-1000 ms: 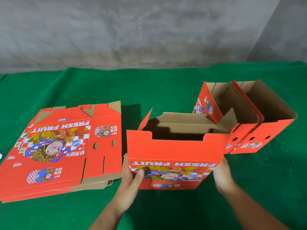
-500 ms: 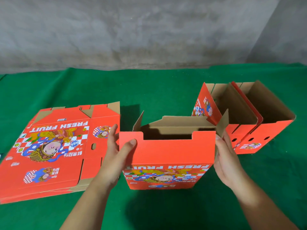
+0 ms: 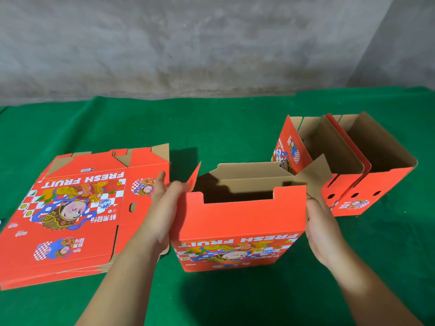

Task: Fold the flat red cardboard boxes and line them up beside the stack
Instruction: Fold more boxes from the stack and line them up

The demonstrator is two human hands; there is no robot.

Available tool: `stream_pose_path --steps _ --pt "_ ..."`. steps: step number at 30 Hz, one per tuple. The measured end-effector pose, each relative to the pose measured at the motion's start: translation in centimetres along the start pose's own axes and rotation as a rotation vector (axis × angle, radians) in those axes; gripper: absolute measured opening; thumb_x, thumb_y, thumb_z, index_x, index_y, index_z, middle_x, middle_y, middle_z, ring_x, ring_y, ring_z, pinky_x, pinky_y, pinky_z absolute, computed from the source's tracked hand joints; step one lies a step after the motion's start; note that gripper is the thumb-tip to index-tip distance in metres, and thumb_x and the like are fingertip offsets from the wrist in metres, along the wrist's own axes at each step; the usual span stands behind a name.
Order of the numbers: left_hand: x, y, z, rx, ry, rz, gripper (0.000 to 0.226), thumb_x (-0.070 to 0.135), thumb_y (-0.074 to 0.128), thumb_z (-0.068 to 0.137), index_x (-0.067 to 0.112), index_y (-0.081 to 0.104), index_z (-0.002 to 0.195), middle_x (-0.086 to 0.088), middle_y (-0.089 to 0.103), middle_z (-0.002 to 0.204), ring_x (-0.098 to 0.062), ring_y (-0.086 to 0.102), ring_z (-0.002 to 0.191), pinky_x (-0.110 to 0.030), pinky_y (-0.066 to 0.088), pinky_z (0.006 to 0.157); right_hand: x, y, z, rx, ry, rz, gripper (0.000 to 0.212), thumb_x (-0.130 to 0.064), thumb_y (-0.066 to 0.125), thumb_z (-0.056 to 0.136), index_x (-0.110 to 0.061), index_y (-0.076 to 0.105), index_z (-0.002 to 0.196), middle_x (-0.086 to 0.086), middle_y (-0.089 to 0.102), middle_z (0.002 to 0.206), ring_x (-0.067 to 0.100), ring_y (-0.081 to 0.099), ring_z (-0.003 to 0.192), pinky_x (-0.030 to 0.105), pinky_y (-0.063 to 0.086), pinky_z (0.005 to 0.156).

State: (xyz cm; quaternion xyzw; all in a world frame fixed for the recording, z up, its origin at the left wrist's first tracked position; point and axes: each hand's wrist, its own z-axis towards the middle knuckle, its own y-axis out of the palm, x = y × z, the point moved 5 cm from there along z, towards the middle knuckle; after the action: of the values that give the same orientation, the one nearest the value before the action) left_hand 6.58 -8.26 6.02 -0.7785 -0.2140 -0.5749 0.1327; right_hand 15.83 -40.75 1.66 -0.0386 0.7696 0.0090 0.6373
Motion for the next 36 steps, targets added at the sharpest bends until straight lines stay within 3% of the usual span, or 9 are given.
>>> stream_pose_path --steps 5,8,13,20,25,27,31,33,36 --pt "2.4 0.2 -0.1 -0.001 0.203 0.403 0.139 0.084 0.075 0.049 0.054 -0.002 0.161 0.008 0.025 0.161 -0.021 0.04 0.146 -0.048 0.038 0.12 0.8 -0.8 0.0 0.141 -0.018 -0.05 0.032 -0.049 0.044 0.093 -0.04 0.066 0.114 -0.012 0.072 0.101 0.019 0.066 0.108 0.041 0.049 0.087" --pt "3.8 1.3 -0.3 -0.025 0.339 0.509 0.127 0.072 0.076 0.066 0.048 -0.002 0.163 0.01 0.028 0.155 -0.018 0.037 0.148 -0.045 0.034 0.122 0.5 -0.7 -0.1 0.141 -0.076 -0.081 0.032 -0.046 0.04 0.093 -0.035 0.065 0.11 -0.011 0.069 0.095 0.016 0.063 0.096 0.041 0.046 0.087" --pt "2.9 -2.1 1.7 0.178 0.254 0.145 0.035 0.023 0.055 0.102 0.024 0.068 0.134 0.001 0.073 0.127 -0.014 0.066 0.112 -0.033 0.051 0.091 0.4 -1.2 -0.4 0.188 -0.024 0.03 0.025 -0.053 0.045 0.085 -0.036 0.063 0.088 -0.009 0.063 0.088 0.015 0.056 0.088 0.038 0.04 0.083" --pt "-0.7 -1.4 -1.0 0.06 0.078 -0.271 0.072 0.064 0.067 0.09 0.022 0.056 0.148 -0.013 0.066 0.142 -0.033 0.064 0.129 -0.057 0.048 0.111 0.4 1.0 -1.7 -0.021 -0.017 0.057 0.072 -0.095 0.053 0.07 -0.058 0.056 0.132 -0.025 0.062 0.136 -0.002 0.055 0.13 0.036 0.038 0.111" --pt "-0.2 -0.2 -2.1 0.034 0.176 -0.324 0.073 0.055 0.046 0.103 -0.004 0.047 0.147 -0.03 0.057 0.141 -0.028 0.06 0.121 -0.045 0.043 0.108 -0.2 1.6 -1.9 0.007 -0.135 -0.056 0.054 -0.057 0.065 0.089 -0.058 0.047 0.139 -0.032 0.058 0.135 -0.015 0.051 0.124 0.026 0.037 0.102" --pt "-0.6 -0.7 -1.4 0.055 0.173 -0.301 0.034 0.026 0.059 0.107 0.023 0.062 0.14 -0.003 0.075 0.125 -0.024 0.066 0.119 -0.041 0.049 0.106 -0.3 1.5 -1.8 0.019 -0.15 -0.06 0.055 -0.038 0.067 0.097 -0.057 0.043 0.142 -0.035 0.058 0.134 -0.019 0.051 0.12 0.023 0.037 0.098" --pt "-0.4 -1.6 -0.6 0.044 0.309 0.0 0.07 -0.001 0.06 0.102 0.055 0.053 0.143 0.025 0.069 0.13 0.001 0.066 0.113 -0.02 0.055 0.091 -0.1 1.3 -1.3 0.02 -0.129 -0.098 0.064 -0.023 0.067 0.099 -0.059 0.038 0.144 -0.03 0.056 0.139 -0.008 0.051 0.127 0.031 0.036 0.106" --pt "0.9 -2.3 -1.2 0.176 0.501 0.157 0.079 0.001 0.065 0.098 0.029 0.031 0.163 0.009 0.048 0.156 -0.01 0.052 0.138 -0.03 0.045 0.111 -0.4 1.4 -1.1 0.017 -0.127 -0.129 0.069 -0.02 0.067 0.099 -0.055 0.034 0.149 -0.024 0.053 0.146 -0.002 0.049 0.132 0.033 0.035 0.11" --pt "4.0 -2.1 -3.5 0.445 1.01 0.696 0.048 0.02 0.069 0.089 0.015 0.057 0.135 -0.01 0.051 0.141 -0.029 0.046 0.134 -0.032 0.025 0.117 -0.8 1.3 -0.9 0.028 -0.128 -0.141 0.072 -0.019 0.067 0.098 -0.054 0.032 0.15 -0.024 0.053 0.144 -0.009 0.048 0.128 0.035 0.037 0.111"
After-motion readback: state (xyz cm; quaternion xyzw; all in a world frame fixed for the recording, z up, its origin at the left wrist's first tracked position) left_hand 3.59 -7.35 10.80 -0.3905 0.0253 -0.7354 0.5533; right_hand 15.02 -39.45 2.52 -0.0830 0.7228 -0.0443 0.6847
